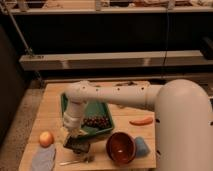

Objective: Place eraser in metal cup

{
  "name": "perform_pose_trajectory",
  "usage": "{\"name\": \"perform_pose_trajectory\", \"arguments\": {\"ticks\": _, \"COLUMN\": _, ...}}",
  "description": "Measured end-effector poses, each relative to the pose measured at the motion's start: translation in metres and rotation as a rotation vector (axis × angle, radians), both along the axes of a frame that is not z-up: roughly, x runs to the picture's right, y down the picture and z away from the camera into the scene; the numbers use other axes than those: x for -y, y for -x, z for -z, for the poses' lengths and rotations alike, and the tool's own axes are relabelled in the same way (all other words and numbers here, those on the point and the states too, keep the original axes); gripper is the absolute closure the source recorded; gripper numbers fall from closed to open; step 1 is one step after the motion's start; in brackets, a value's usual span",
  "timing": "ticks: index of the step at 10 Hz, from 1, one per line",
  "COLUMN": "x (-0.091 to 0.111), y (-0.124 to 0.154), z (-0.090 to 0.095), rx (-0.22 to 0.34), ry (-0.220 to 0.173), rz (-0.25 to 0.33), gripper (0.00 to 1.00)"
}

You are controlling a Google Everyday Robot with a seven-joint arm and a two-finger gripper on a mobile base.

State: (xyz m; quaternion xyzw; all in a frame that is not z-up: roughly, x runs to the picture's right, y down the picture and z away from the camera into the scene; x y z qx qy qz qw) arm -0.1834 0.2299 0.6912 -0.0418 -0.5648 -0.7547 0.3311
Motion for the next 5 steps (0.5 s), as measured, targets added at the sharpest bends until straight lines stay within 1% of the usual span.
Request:
{"name": "perform_pose_trajectory", "arguments": {"ticks": 2, "x": -0.0006, "y": 0.0018, "z": -0.0006, "rx": -0.012, "ry": 0.007, "rz": 0.007, "gripper": 0.2}}
{"name": "perform_pose_trajectory", "arguments": {"ticks": 3, "x": -0.0005, "y": 0.0003, "z": -0.0021, "rx": -0.027, "ry": 0.016, "rz": 0.009, "gripper": 0.2}}
{"name": "perform_pose_trajectory", "arguments": {"ticks": 5, "x": 0.0008, "y": -0.0006, "z": -0.0032, "rx": -0.054, "ry": 0.035, "rz": -0.006, "gripper": 0.2}}
